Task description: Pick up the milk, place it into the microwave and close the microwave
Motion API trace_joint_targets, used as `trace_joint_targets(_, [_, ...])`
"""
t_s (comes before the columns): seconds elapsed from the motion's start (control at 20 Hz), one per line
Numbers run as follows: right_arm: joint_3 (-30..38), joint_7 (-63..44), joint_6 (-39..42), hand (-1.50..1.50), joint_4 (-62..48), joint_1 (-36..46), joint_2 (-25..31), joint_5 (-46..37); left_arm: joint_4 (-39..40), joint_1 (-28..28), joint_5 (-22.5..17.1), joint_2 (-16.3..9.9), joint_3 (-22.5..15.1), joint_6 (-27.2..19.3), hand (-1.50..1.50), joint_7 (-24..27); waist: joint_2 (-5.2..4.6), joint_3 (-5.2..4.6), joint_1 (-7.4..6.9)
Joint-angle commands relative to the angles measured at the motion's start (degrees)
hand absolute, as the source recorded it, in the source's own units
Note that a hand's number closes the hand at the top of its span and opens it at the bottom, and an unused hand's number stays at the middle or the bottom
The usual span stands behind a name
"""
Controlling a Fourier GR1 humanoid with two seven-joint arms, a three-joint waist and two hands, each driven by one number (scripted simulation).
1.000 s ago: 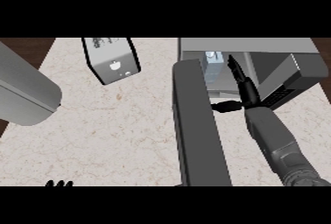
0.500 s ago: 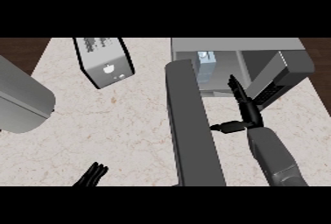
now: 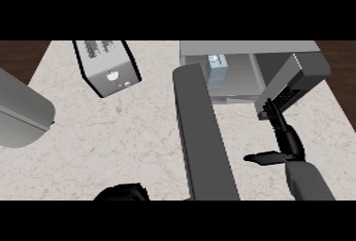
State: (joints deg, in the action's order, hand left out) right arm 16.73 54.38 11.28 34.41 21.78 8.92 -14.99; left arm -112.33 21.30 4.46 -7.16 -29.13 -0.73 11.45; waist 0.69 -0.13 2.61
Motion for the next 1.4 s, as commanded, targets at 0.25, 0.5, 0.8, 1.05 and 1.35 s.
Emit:
trace_joint_targets(0.25, [-1.2,-6.1,4.4,-1.50,22.6,-16.5,2.5,4.6,15.1,-20.6,5.1,5.4,1.6,1.3,1.50,-9.1,-0.48,0.02,-0.48])
trace_joint_targets(0.5, [-1.0,-5.8,6.6,-1.50,31.5,-24.2,3.4,7.4,23.5,-26.2,4.2,3.3,-0.6,9.6,1.50,-10.4,-0.55,0.01,-0.03])
trace_joint_targets(0.8, [0.4,-7.8,10.2,-1.50,40.3,-29.4,5.9,11.8,47.5,-39.4,0.6,7.1,-5.1,3.5,1.50,-2.3,-0.93,-0.02,0.38])
trace_joint_targets(1.05, [1.5,-7.3,15.1,-1.50,40.8,-28.6,9.6,16.4,56.5,-44.9,-7.7,7.1,-15.5,-2.0,1.50,3.6,-1.47,-0.03,1.88])
trace_joint_targets(1.35, [-0.2,-11.2,17.4,-1.50,46.7,-27.8,10.4,21.1,58.1,-46.7,-13.4,7.1,-25.3,-15.9,1.50,2.5,-1.63,-0.13,4.12])
